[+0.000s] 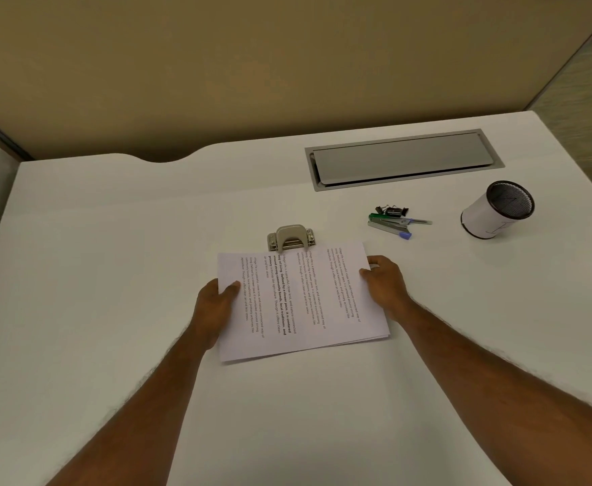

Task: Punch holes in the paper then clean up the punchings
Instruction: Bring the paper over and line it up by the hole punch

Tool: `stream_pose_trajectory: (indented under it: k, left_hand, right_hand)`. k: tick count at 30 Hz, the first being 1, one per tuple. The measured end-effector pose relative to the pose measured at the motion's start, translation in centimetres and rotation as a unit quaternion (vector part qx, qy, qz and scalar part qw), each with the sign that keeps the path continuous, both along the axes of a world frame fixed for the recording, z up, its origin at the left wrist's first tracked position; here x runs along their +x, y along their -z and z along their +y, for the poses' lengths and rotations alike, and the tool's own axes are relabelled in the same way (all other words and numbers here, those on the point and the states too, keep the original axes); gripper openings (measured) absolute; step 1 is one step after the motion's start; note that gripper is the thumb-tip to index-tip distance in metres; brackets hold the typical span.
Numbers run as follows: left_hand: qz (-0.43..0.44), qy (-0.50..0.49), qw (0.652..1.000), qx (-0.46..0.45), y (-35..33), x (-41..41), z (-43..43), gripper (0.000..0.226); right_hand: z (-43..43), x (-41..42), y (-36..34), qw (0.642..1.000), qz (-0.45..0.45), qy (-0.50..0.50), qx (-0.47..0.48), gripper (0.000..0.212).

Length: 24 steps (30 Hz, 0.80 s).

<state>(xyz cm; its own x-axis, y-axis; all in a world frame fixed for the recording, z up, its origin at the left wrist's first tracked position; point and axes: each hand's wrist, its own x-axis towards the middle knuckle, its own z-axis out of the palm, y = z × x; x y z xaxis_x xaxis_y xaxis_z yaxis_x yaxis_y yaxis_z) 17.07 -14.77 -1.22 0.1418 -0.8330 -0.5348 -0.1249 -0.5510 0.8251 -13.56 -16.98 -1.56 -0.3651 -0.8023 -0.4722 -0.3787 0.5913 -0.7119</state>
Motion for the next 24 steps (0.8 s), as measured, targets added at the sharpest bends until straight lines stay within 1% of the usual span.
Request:
stream_pose_trajectory:
  k: [4,10,16,24]
  left_hand:
    - [-0.004,-0.004,1.000,0.001,0.1,0.3,-0.2,0.021]
    - [0.007,-0.014,1.000,-0.001,-0.3,0.8,-0.6,0.019]
    - [-0.003,-0.024,1.000,-0.002,-0.2,1.6,-1.1,0.020]
    - [-0.012,-0.001,1.000,0.002,0.3,1.1,-1.8,0.024]
  right_hand:
    - [-0.1,-0.1,0.1,1.000,0.005,-0.001,0.000,0.030]
    - [-1.0,0.1,0.2,1.000,-0.017,0.000,-0.007,0.029]
    - [-1.4,0.5,0.3,1.000,-0.026,-0.002,-0.015,0.028]
    - [-2.2,-0.2,0.3,1.000,-0.011,0.009,-0.015,0.025]
